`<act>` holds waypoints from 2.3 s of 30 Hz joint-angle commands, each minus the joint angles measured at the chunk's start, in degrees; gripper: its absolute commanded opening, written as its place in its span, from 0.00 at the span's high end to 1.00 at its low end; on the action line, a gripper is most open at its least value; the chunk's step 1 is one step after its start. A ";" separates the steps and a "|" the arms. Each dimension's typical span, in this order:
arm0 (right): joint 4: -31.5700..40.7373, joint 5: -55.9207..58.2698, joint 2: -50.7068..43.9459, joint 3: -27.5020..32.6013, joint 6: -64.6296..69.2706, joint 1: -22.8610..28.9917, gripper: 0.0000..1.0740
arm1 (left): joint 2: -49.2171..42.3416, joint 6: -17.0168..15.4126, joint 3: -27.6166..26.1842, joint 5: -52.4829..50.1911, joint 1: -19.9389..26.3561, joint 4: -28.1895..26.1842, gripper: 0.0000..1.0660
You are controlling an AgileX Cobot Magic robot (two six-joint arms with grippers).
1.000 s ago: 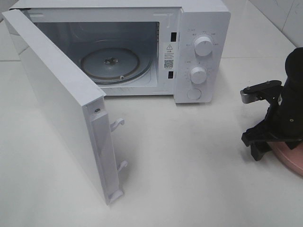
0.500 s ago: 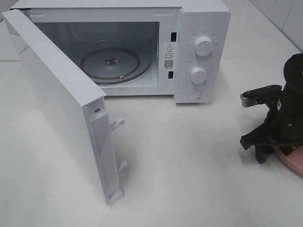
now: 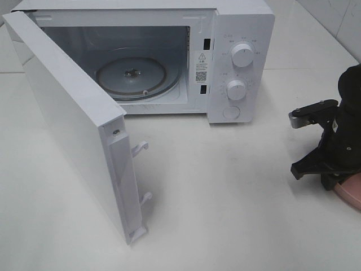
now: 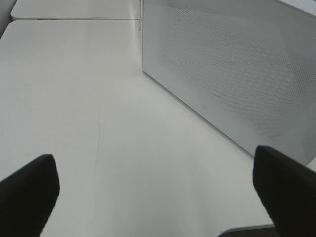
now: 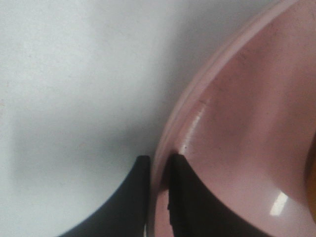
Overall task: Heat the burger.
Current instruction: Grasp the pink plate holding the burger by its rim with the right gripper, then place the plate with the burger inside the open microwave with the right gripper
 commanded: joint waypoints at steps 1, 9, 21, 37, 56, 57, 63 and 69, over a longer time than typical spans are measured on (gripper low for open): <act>-0.40 1.89 0.34 0.69 2.06 -0.29 1.00 | -0.11 0.06 0.06 0.06 -0.17 -0.40 0.06; -7.10 4.87 -1.38 0.69 9.00 2.41 1.00 | -0.11 0.06 0.06 0.06 -0.17 -0.40 0.06; -12.89 9.05 -4.93 1.72 13.41 6.13 1.00 | -0.11 0.06 0.06 0.06 -0.17 -0.40 0.06; -20.80 13.06 -9.97 6.25 22.00 12.95 1.00 | -0.11 0.06 0.06 0.06 -0.17 -0.40 0.06; -20.57 22.92 -23.95 13.06 21.14 25.04 1.00 | -0.11 0.06 0.06 0.06 -0.17 -0.40 0.06; -20.57 22.92 -23.95 13.06 21.14 25.04 1.00 | -0.11 0.06 0.06 0.06 -0.17 -0.40 0.06; -20.57 27.10 -26.59 13.06 20.23 30.65 1.00 | -0.11 0.06 0.06 0.06 -0.17 -0.40 0.06; -20.57 28.53 -28.19 13.06 19.14 35.98 1.00 | -0.11 0.06 0.06 0.06 -0.17 -0.40 0.06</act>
